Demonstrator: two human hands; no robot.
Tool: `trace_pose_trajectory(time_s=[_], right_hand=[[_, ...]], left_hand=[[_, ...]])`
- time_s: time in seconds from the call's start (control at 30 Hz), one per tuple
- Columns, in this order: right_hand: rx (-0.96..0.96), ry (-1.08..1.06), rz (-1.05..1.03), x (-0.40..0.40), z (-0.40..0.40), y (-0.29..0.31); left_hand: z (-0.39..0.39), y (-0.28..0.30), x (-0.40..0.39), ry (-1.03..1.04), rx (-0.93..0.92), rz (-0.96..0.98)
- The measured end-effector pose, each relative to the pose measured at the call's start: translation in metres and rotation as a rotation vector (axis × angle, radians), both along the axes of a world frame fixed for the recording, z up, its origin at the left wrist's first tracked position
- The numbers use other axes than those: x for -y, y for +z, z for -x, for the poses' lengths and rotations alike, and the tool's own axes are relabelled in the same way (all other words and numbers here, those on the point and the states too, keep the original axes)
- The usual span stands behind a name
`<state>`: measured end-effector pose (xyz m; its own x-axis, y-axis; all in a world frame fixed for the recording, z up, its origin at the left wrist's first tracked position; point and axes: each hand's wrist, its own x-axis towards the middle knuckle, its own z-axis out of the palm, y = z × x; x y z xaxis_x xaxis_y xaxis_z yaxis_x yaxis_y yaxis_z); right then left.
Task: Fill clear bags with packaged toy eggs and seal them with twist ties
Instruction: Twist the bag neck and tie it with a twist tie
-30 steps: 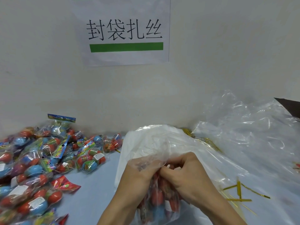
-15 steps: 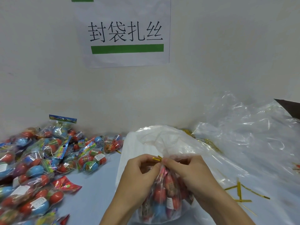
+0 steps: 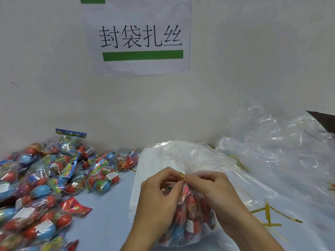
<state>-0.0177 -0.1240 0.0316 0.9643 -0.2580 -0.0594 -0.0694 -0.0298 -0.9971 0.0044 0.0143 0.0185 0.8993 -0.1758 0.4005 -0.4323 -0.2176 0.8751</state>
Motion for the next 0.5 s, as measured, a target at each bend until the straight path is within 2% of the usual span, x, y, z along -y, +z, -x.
trace_pose_trajectory(time_s=[0.17,0.4,0.5], right_hand=[[-0.031,0.075,0.039,0.001,0.0,0.003],[-0.063,0.064,0.09,0.002,0.001,0.004],[-0.065,0.058,0.118,0.001,0.0,0.004]], left_hand=[[0.0,0.0,-0.001,0.06,0.151,-0.096],[-0.003,0.004,-0.01,0.022,0.229,-0.085],[-0.005,0.006,-0.013,0.052,0.325,-0.183]])
